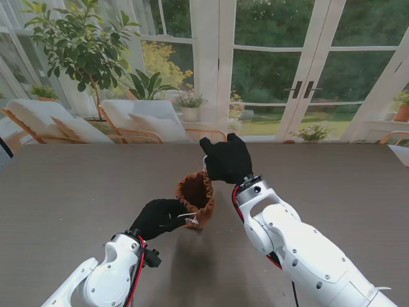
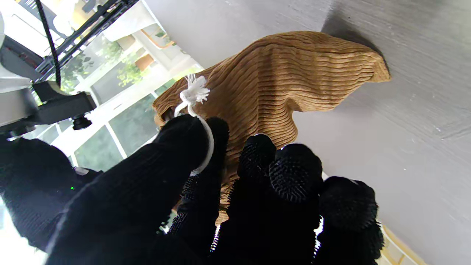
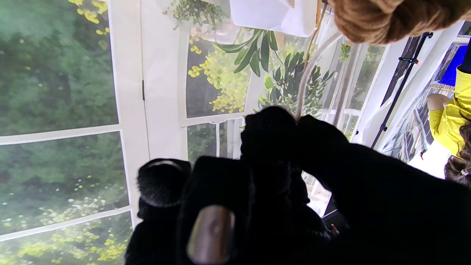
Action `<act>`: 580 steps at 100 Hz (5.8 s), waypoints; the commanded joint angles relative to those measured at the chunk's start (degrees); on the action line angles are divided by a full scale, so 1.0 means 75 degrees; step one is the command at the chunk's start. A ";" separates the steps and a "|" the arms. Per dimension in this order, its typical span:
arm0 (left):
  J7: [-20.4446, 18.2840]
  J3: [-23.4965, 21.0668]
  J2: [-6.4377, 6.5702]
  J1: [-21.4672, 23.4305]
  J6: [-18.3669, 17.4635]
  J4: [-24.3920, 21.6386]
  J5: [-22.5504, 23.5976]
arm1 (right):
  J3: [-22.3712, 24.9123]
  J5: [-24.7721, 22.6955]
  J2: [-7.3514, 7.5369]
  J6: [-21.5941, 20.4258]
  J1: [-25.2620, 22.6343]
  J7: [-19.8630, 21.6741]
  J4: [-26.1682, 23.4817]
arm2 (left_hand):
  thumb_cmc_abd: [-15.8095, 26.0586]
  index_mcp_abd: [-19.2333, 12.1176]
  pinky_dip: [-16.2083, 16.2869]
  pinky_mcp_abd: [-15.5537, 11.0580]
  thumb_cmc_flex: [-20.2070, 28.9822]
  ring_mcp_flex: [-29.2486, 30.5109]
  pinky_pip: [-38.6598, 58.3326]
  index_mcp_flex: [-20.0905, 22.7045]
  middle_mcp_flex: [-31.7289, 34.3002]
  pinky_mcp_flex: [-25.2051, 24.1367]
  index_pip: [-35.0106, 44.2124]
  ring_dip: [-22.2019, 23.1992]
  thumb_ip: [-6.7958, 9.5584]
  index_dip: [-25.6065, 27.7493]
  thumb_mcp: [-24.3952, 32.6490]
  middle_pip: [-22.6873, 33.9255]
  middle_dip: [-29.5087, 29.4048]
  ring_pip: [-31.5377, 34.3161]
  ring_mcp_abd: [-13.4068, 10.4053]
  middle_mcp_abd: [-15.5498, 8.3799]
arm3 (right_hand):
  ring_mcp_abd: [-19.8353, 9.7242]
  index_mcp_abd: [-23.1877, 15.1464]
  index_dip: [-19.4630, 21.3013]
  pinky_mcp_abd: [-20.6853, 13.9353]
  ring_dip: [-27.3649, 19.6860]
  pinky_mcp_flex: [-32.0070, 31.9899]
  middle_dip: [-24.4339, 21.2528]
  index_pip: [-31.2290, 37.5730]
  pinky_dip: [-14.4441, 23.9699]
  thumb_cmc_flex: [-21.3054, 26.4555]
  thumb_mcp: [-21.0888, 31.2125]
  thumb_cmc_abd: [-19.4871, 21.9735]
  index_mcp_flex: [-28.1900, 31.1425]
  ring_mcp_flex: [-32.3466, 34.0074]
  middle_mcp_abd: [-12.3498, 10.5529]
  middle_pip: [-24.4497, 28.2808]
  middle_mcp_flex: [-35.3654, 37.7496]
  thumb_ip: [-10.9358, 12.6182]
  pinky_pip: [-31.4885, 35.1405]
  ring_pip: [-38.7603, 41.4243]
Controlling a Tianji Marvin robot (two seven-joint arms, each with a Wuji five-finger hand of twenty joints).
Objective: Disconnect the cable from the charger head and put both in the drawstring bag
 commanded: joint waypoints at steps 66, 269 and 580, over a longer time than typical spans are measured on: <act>-0.0526 -0.0058 -0.0102 0.0033 -0.0547 0.0163 -0.1653 | -0.0057 0.0031 -0.0020 0.0026 0.0056 0.0208 0.0093 | -0.0253 0.0162 0.1202 -0.0071 0.0588 -0.0766 -0.0532 0.0688 -0.0332 -0.0910 0.1267 0.0532 -0.0323 0.1009 0.1472 -0.0633 0.1594 0.0517 0.0135 0.0429 | -0.1444 0.0030 0.0240 -0.0050 0.0137 0.3805 -0.0040 0.0064 -0.0053 0.0209 0.0302 0.0140 0.0029 0.0104 0.0723 0.0050 0.0637 0.0095 0.0589 0.0408; -0.1134 -0.1323 -0.0026 0.0354 -0.1241 -0.0884 -0.2864 | -0.0572 -0.0869 0.0456 -0.1272 0.1367 0.1382 0.1176 | -0.0045 0.0392 -0.1154 -0.0153 -0.0306 0.1292 0.0323 0.1284 0.2092 0.1104 0.2708 -0.0007 -0.0521 0.1389 0.2001 -0.0514 -0.2156 -0.0971 -0.0645 -0.0345 | -0.1677 -0.0479 0.0627 -0.0244 0.0191 0.3790 0.0191 -0.0269 -0.0044 0.0271 0.0296 0.0143 0.0211 0.0111 0.0687 0.0141 0.0633 0.0082 0.0463 0.0399; -0.0082 -0.3052 -0.0203 0.3027 -0.1843 -0.3322 -0.2324 | -0.0989 -0.1248 0.0805 -0.1622 0.2341 0.3199 0.2130 | -0.0072 0.0421 -0.1247 -0.0313 -0.0083 0.1263 0.0089 0.1173 0.2067 0.1079 0.2758 0.0119 -0.0499 0.1207 0.1905 -0.0603 -0.1674 -0.1078 -0.0699 -0.0322 | -0.1882 -0.1177 0.0969 -0.0449 0.0204 0.3743 0.0379 -0.0448 -0.0039 0.0117 0.0250 0.0233 0.0242 0.0122 0.0506 -0.0014 0.0612 0.0046 0.0170 0.0256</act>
